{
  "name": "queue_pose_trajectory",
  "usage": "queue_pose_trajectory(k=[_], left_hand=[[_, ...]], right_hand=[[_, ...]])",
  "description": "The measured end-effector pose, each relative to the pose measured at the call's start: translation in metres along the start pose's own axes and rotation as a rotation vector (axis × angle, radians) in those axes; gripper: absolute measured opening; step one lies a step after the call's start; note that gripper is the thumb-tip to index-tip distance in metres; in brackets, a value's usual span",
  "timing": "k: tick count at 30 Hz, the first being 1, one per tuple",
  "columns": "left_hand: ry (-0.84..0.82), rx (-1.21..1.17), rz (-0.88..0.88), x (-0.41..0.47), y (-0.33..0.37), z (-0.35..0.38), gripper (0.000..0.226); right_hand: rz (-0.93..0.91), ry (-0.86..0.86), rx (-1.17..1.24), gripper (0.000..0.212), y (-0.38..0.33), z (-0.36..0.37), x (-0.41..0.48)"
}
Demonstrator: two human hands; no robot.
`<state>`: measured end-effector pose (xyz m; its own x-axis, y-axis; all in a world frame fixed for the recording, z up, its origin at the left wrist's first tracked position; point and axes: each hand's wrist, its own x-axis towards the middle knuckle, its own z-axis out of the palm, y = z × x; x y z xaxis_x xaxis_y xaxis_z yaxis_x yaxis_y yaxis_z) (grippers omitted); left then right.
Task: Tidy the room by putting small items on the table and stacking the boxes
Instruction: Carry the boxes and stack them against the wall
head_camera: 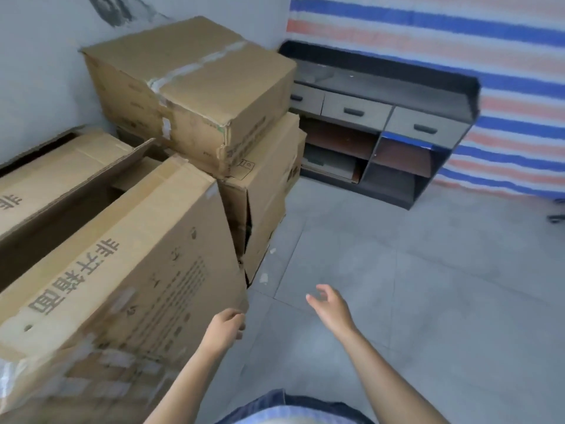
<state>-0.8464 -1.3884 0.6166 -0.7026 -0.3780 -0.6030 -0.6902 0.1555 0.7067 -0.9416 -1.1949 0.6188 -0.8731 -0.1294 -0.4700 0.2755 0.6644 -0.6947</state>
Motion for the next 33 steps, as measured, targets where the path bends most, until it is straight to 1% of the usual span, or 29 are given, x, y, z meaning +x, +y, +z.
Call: queue_pose_trajectory(k=[4,7,10,15,19,23,26,29,33], left_hand=[[-0.065,0.012,-0.021,0.019,0.023,0.045,0.015],[-0.095,0.018,-0.028,0.031,0.045,0.079,0.022],[-0.191,0.119,-0.002,0.041,0.075,0.120,0.025],[-0.419,0.343,0.162,0.035,0.129,0.200,0.023],[-0.635,0.551,0.272,0.019,0.150,0.266,0.017],[-0.818,0.724,0.351,0.009,0.166,0.328,0.019],[-0.864,0.749,0.387,0.013,0.180,0.357,0.022],[-0.913,0.766,0.428,0.026,0.201,0.392,0.023],[-0.898,0.684,0.365,0.054,0.249,0.435,0.019]], right_hand=[[0.029,-0.062,-0.124,0.048,0.031,-0.037,0.024],[0.046,-0.011,-0.122,0.046,0.053,-0.074,0.033],[0.106,0.120,-0.037,0.046,0.086,-0.111,0.031],[0.272,0.395,0.203,0.051,0.143,-0.156,0.001],[0.440,0.593,0.323,0.051,0.185,-0.173,-0.039],[0.629,0.758,0.386,0.050,0.221,-0.179,-0.071],[0.708,0.801,0.395,0.048,0.231,-0.186,-0.073],[0.754,0.856,0.399,0.045,0.239,-0.208,-0.057],[0.803,0.865,0.388,0.042,0.247,-0.245,-0.033]])
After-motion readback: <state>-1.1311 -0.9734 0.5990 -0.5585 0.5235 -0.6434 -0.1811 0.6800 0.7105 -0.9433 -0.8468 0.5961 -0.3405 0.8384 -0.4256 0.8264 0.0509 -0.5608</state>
